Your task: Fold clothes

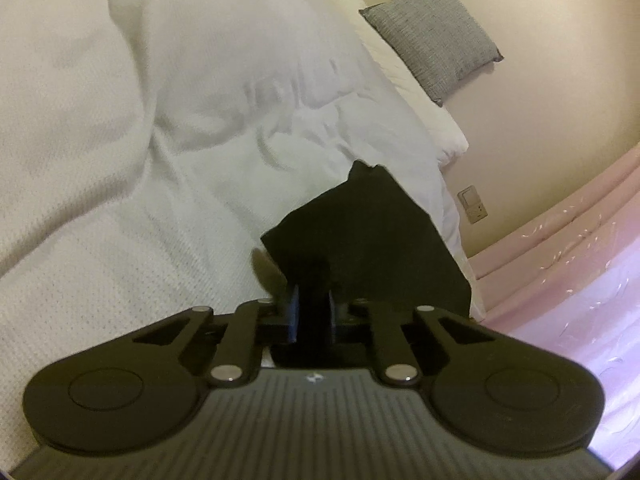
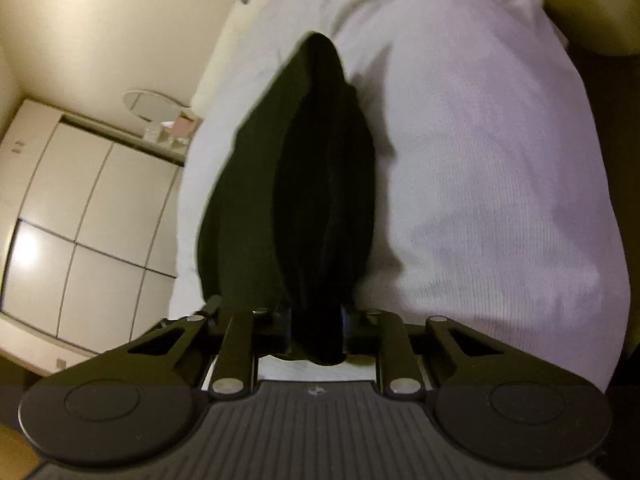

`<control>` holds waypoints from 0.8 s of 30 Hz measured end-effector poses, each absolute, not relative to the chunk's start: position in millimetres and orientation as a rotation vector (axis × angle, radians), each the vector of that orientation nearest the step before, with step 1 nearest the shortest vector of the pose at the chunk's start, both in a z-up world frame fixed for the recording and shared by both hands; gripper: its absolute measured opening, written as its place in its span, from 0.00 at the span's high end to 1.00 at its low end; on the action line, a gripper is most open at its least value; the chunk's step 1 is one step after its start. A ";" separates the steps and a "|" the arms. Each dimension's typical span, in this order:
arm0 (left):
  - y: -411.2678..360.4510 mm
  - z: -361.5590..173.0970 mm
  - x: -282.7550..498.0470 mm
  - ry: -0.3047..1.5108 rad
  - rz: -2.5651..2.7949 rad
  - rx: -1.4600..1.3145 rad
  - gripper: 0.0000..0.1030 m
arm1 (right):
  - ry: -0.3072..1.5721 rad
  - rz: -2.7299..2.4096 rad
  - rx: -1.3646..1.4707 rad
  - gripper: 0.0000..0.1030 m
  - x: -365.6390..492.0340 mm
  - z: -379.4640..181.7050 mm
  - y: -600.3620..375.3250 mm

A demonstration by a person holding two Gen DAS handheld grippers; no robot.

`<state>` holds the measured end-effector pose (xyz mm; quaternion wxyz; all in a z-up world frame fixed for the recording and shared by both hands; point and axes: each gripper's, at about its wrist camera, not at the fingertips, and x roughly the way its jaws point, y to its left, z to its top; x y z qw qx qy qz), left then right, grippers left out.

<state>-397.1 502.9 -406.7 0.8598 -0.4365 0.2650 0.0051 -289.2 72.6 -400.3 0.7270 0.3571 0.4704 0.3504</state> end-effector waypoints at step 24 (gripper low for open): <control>424.7 -338.1 -404.2 0.657 0.509 -0.468 0.73 | 0.925 0.673 0.394 0.62 -280.4 -368.0 74.3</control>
